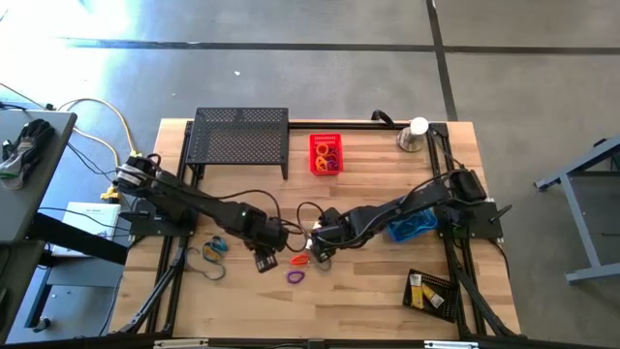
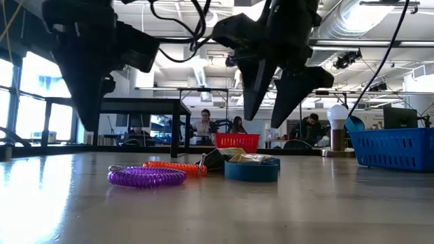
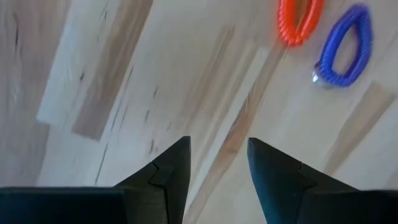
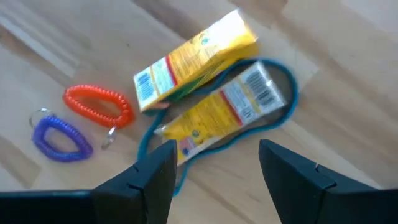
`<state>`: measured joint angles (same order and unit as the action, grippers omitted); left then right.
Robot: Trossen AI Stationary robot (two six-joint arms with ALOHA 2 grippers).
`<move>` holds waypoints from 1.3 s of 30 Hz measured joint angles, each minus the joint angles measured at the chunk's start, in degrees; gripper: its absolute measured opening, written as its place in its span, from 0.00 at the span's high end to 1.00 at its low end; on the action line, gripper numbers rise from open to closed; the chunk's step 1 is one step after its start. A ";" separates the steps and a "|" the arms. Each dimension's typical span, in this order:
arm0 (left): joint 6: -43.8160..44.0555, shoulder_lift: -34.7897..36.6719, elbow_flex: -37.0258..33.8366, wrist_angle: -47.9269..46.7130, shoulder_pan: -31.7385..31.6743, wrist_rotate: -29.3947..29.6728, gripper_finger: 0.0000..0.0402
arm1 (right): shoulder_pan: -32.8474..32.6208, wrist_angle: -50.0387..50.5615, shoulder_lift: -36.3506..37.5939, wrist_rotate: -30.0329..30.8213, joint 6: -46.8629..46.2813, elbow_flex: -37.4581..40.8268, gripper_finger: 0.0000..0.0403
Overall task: Pick & Place Office Desk Supplies
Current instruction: Put the left crayon box into the black bin
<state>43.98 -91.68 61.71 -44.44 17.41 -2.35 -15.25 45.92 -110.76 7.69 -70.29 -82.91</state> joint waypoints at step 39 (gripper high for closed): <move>0.91 -0.02 0.00 -4.29 1.92 2.47 0.62 | 3.32 -5.41 -4.11 -7.70 -9.04 0.02 0.30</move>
<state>44.88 -91.70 61.71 -48.73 19.33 0.12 -11.93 40.51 -114.87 -0.01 -79.33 -82.89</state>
